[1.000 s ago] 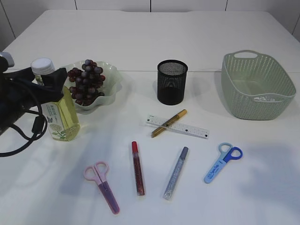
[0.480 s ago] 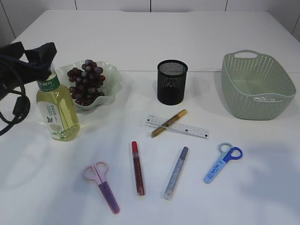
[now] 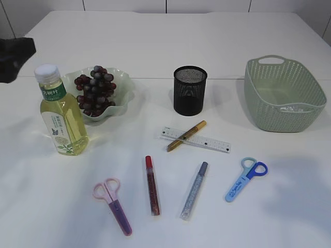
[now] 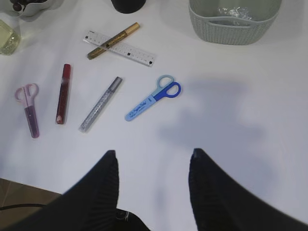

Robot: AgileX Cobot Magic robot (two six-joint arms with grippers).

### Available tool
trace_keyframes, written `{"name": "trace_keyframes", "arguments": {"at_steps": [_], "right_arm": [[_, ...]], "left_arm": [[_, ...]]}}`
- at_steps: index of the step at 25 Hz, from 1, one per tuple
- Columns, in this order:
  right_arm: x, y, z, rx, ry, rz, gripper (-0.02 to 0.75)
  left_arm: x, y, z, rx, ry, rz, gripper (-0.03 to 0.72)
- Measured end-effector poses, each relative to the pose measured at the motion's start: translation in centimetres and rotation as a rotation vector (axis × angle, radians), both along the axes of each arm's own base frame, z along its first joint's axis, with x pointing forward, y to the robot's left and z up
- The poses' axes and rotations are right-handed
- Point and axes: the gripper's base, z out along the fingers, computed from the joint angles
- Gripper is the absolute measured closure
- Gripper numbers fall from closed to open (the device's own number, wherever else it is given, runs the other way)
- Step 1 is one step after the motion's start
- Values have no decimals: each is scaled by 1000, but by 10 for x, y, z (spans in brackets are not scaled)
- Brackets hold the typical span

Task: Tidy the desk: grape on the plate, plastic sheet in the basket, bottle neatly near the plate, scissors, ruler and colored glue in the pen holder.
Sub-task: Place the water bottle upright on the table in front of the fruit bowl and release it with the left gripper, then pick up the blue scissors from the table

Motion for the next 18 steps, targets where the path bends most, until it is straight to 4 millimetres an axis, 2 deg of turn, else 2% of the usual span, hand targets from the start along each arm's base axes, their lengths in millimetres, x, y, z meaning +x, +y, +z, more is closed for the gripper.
{"name": "trace_keyframes", "arguments": {"at_steps": [4,11,15,18], "right_arm": [[7,3,-2,16,25,16,353],[22,11,-8,50,71,104,353],[34,19,-13,93,104,179,353],[45,23,-19,117,136,215,353]], "left_arm": [[-23,6,23,20,80,0,137],[-59,14,63,63,324,-2,139],[-71,17,76,83,464,0,139],[-78,18,77,70,577,16,139]]}}
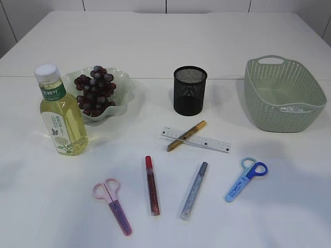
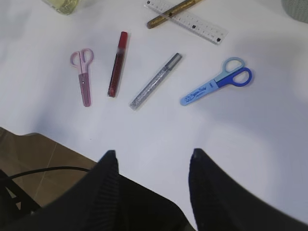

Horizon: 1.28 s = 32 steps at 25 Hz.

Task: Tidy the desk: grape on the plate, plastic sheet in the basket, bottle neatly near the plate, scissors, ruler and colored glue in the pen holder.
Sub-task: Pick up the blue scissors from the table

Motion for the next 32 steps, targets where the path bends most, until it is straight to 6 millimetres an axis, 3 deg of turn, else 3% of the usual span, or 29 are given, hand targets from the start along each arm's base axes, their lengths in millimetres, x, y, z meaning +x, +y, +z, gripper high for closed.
{"name": "trace_keyframes", "arguments": {"at_steps": [8,19,28,32], "right_arm": [[31,4,-21,-15,84,66,353],[60,7,-46,-31,176,125,353],[82,8,-70,89,427,-220,353],[92,10,-81,121,491,-284,353]], "left_arm": [[-19,4,-8,46,264,13,140],[-27,3,-13,41,365,3,141],[-30,1,-13,18,397,-7,141],[-33,0,-15,8,444,-16,141]]}}
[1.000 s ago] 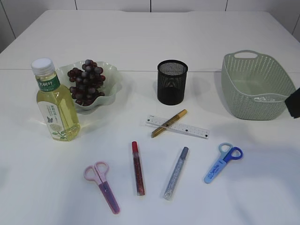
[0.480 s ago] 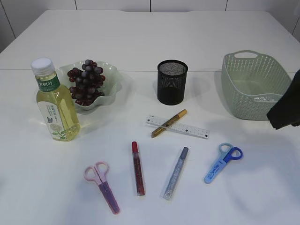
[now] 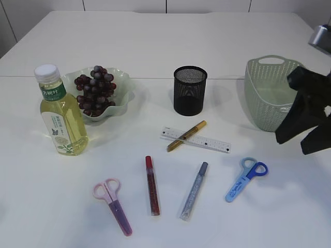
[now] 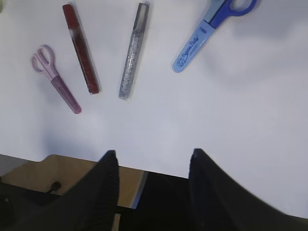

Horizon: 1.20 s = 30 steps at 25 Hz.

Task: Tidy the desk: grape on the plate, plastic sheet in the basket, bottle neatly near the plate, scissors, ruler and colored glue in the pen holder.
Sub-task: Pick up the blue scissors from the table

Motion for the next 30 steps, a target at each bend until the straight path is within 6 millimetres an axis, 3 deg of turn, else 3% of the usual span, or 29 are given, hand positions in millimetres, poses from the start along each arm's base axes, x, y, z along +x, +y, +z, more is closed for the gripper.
{"name": "trace_keyframes", "arguments": {"at_steps": [6,10,13,17,23,30], "right_arm": [[13,0,-2,8,-73,-67,353],[21,0,-1,17,-112,-214,353],[23,7,-6,-92,-122,-289,353],[27,30,-30,-205,-25,-339,353],[45,42,-84,-243,175,-379,353],[53,45,-99,-238,183,-392,353]], "left_arm": [[-1,-2,0,-17,11,-3,141],[-1,-2,0,-17,11,-7,142],[-1,-2,0,-13,9,-15,145],[-1,-2,0,-12,8,-19,146],[-1,-2,0,-11,8,-22,146],[-1,-1,0,2,4,-22,146]]}}
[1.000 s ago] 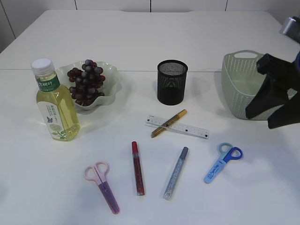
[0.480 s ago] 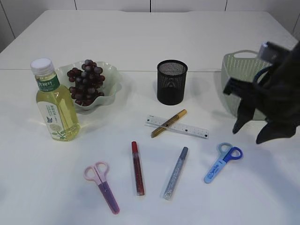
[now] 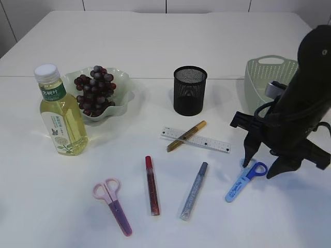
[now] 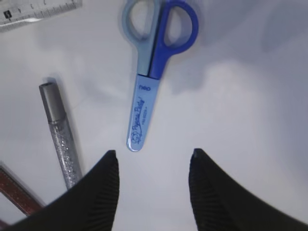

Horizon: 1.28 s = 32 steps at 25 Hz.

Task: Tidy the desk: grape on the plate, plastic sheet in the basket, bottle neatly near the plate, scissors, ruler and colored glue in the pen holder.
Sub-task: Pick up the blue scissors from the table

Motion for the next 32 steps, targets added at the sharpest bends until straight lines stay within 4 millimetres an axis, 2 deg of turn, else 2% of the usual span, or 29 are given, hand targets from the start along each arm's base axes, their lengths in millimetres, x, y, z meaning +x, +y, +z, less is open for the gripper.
{"name": "trace_keyframes", "arguments": {"at_steps": [6,11,19,23,32], "right_arm": [[9,2,-8,7,-52,-13,323],[13,3,-20,1,-30,-18,310],[15,4,-22,11,-42,-35,315],[16,4,-28,5,-6,-74,333],[35,5,-32,-66,64,-81,341]], "left_arm": [[0,1,0,13,-3,1,146],[0,1,0,15,-4,0,146],[0,1,0,15,-4,0,146],[0,1,0,15,-4,0,146],[0,1,0,15,-4,0,146]]}}
